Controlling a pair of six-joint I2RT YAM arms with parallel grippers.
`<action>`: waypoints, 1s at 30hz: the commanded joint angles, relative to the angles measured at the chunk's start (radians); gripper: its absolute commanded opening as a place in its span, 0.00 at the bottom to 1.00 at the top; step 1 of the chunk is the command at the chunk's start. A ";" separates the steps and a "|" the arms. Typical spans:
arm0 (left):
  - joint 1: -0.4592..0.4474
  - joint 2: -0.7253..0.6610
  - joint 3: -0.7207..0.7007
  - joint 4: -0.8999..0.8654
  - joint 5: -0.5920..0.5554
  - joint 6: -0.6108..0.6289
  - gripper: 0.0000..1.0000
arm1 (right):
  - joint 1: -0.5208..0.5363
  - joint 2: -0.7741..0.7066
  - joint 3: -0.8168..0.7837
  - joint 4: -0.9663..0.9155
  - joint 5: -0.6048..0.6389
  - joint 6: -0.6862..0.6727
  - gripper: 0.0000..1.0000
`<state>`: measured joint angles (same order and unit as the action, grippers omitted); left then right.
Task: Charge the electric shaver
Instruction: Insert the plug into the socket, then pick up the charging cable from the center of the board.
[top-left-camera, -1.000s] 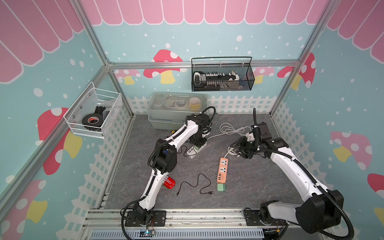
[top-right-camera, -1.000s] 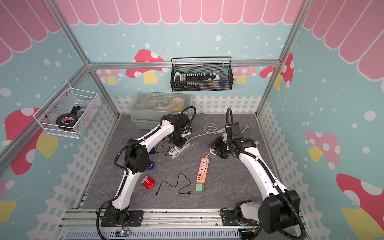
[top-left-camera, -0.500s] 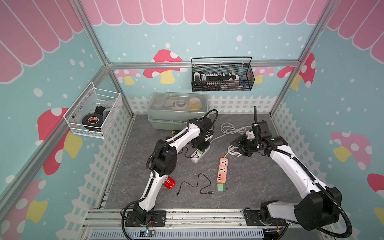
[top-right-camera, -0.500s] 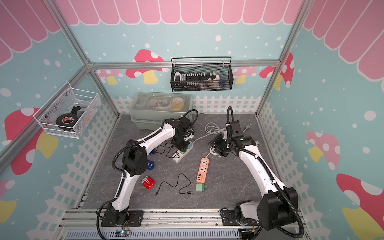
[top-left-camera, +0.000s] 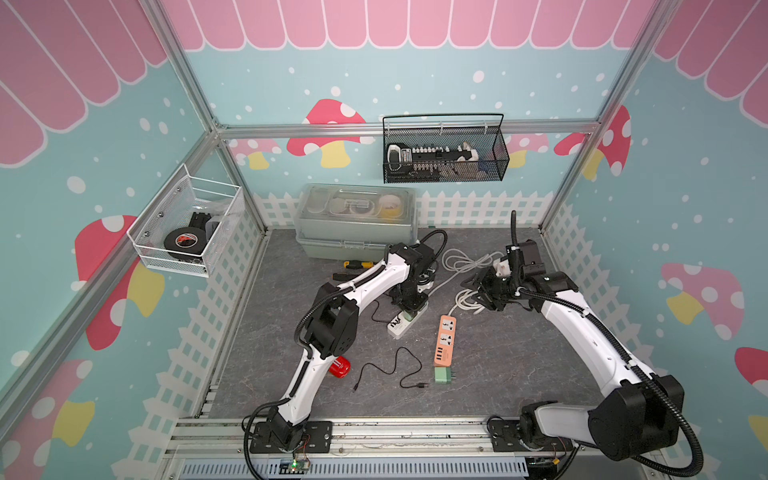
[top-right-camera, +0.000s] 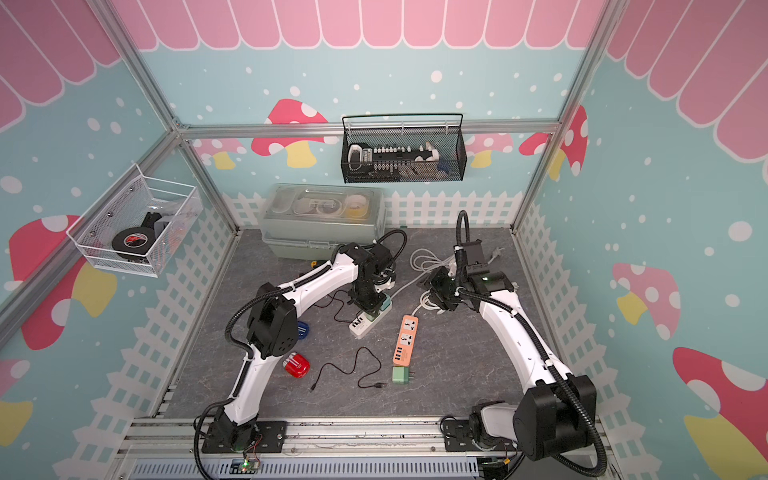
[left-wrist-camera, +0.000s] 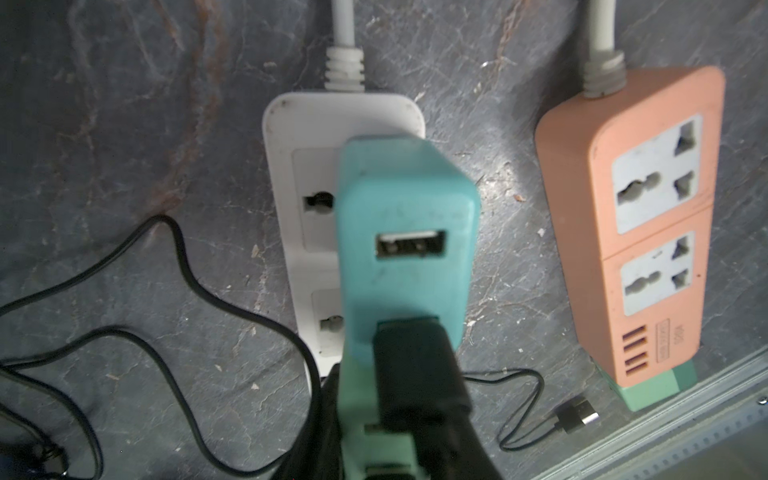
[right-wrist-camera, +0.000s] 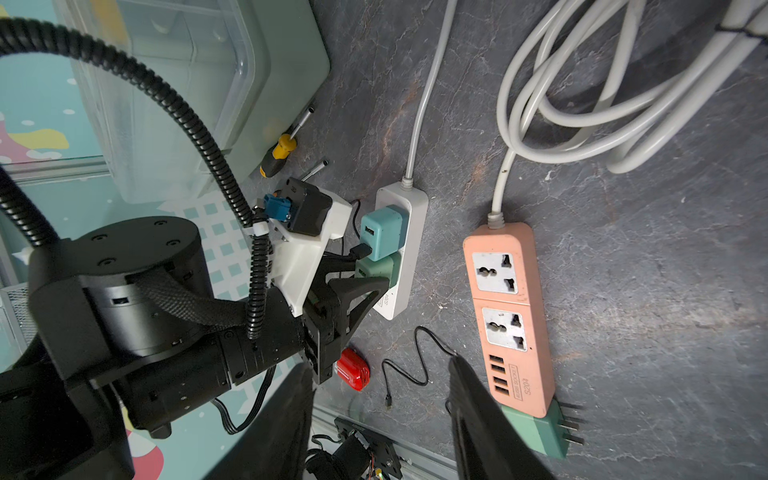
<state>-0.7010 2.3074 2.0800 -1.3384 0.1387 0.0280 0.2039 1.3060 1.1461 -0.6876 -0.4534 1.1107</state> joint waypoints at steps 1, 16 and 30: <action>-0.036 0.104 -0.049 -0.060 -0.008 -0.040 0.26 | -0.003 -0.020 0.010 0.002 0.008 -0.011 0.54; -0.069 -0.168 -0.088 -0.033 -0.035 -0.155 0.47 | -0.001 -0.018 0.025 0.014 0.023 -0.039 0.57; -0.027 -0.428 -0.300 0.090 0.105 -0.297 0.56 | 0.082 0.036 0.236 -0.143 0.215 -0.293 0.57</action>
<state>-0.7589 1.9736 1.8214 -1.3125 0.1932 -0.1879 0.2394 1.3159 1.3060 -0.7704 -0.3237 0.9424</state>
